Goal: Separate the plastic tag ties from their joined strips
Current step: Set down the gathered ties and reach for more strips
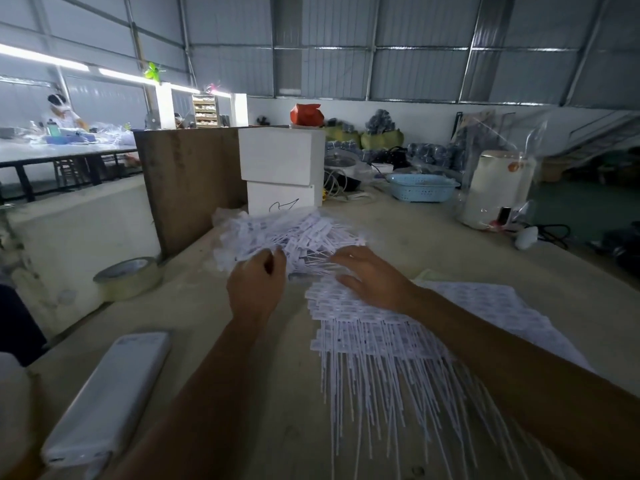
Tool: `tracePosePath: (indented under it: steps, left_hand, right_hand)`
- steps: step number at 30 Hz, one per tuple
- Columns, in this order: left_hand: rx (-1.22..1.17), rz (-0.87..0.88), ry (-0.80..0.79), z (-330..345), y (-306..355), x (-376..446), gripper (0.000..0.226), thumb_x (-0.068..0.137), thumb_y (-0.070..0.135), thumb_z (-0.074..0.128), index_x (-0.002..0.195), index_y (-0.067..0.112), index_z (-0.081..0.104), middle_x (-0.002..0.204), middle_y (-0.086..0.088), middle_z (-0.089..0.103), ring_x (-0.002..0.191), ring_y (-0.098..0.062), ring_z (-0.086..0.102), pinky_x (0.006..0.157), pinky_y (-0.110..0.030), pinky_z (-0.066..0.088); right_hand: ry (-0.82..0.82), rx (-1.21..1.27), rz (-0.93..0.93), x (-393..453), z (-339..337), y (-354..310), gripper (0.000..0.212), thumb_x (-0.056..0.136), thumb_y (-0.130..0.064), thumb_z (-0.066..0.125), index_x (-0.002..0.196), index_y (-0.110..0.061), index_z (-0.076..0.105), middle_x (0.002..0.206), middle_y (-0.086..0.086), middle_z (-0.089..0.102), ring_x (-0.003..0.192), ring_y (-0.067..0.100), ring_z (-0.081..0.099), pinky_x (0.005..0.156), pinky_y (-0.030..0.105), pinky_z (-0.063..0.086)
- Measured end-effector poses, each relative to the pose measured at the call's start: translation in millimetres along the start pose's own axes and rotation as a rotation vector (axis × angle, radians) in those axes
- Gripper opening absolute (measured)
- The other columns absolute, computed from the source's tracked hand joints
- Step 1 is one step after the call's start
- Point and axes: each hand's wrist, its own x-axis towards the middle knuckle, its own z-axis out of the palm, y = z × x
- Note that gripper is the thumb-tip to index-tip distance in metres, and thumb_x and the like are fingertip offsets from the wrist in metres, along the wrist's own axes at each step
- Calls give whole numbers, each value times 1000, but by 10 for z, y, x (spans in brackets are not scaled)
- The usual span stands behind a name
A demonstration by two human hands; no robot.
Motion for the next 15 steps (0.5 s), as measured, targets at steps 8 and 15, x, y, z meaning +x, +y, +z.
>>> tracePosePath:
  steps: [8, 15]
  left_hand:
    - [-187, 472, -463, 278, 461, -292, 14, 95, 23, 61, 86, 18, 70, 88, 4, 64, 81, -15, 62, 77, -37, 53]
    - [240, 536, -942, 563, 483, -508, 57, 101, 58, 29, 155, 40, 19, 165, 9, 9, 152, -12, 5, 122, -37, 4]
  right_hand:
    - [183, 38, 385, -1115, -822, 416, 20, 100, -23, 59, 111, -13, 71, 113, 2, 69, 105, 25, 66, 91, 25, 46]
    - [-403, -228, 696, -1738, -689, 811, 62, 103, -57, 13, 159, -29, 15, 168, -3, 9, 153, 18, 9, 122, 48, 9]
